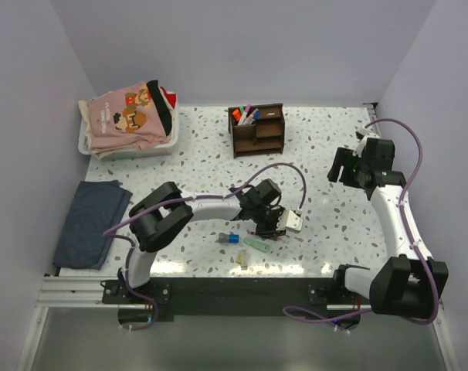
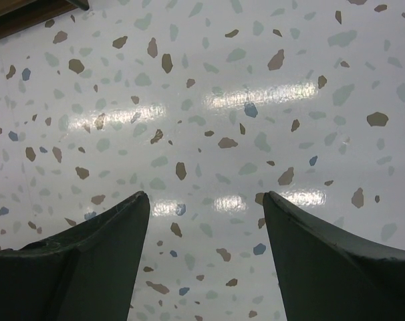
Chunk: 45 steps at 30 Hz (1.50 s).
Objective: Sort the stationery into containers
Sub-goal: Pick up the pen from the center of the board.
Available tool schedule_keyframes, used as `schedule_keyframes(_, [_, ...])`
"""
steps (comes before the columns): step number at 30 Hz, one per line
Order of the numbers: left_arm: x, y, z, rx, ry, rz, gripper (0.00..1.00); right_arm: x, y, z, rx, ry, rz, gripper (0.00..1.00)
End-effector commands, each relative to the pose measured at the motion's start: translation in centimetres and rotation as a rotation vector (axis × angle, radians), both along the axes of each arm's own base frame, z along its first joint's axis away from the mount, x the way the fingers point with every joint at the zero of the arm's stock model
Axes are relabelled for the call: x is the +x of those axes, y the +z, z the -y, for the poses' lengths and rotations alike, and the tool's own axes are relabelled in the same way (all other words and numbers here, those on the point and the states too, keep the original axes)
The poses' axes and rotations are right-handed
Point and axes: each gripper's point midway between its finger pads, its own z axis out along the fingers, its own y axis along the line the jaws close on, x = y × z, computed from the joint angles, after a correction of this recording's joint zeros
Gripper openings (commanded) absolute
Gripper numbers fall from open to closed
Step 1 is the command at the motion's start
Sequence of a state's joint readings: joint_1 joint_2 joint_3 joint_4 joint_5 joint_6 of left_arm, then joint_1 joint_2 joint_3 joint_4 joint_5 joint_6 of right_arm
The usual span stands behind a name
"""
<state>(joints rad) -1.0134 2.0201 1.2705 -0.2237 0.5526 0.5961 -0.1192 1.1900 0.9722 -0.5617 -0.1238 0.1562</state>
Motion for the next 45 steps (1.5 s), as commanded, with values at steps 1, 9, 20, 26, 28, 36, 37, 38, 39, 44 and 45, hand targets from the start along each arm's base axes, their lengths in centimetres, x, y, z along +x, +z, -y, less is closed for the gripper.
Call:
schedule_keyframes(1, [-0.7, -5.2, -3.4, 0.161, 0.02, 0.013, 0.33, 0.0, 0.4, 0.0, -0.004, 0.016, 0.016, 0.73])
schedule_keyframes(9, [-0.7, -7.4, -6.1, 0.244, 0.056, 0.047, 0.26, -0.2, 0.0, 0.1, -0.006, 0.015, -0.007, 0.72])
schedule_keyframes(20, [-1.8, -9.8, -7.9, 0.383, 0.055, -0.077, 0.1, 0.1, -0.5, 0.0, 0.01, 0.012, -0.043, 0.72])
schedule_keyframes(26, [1.2, -3.0, -5.0, 0.205, 0.041, -0.125, 0.0, 0.9, 0.3, 0.1, 0.004, 0.017, -0.032, 0.71])
schedule_keyframes(28, [3.5, 0.8, -3.3, 0.105, 0.027, -0.12, 0.0, 1.3, 0.5, 0.2, 0.0, 0.019, -0.032, 0.7])
schedule_keyframes(36, [12.4, 18.2, -0.6, -0.31, 0.015, -0.078, 0.0, 3.3, 1.5, 0.7, -0.018, 0.014, 0.011, 0.7])
schedule_keyframes(37, [13.5, 19.9, -0.7, -0.357, 0.024, -0.059, 0.0, 3.6, 1.5, 0.8, -0.02, 0.013, 0.018, 0.7])
schedule_keyframes(38, [14.9, 22.8, -0.4, -0.457, 0.016, -0.026, 0.0, 3.6, 1.4, 0.8, -0.021, 0.012, 0.02, 0.7])
schedule_keyframes(39, [17.4, 24.3, -1.8, -0.516, 0.054, 0.004, 0.0, 3.8, 1.4, 0.9, -0.023, 0.013, 0.027, 0.7])
schedule_keyframes(44, [23.0, 33.9, -6.2, -1.04, 0.11, 0.162, 0.0, 4.3, 0.5, 0.9, -0.024, 0.011, 0.021, 0.7])
schedule_keyframes(45, [24.8, 34.3, -6.9, -1.041, 0.124, 0.174, 0.0, 4.6, 0.5, 0.9, -0.022, 0.011, 0.026, 0.7])
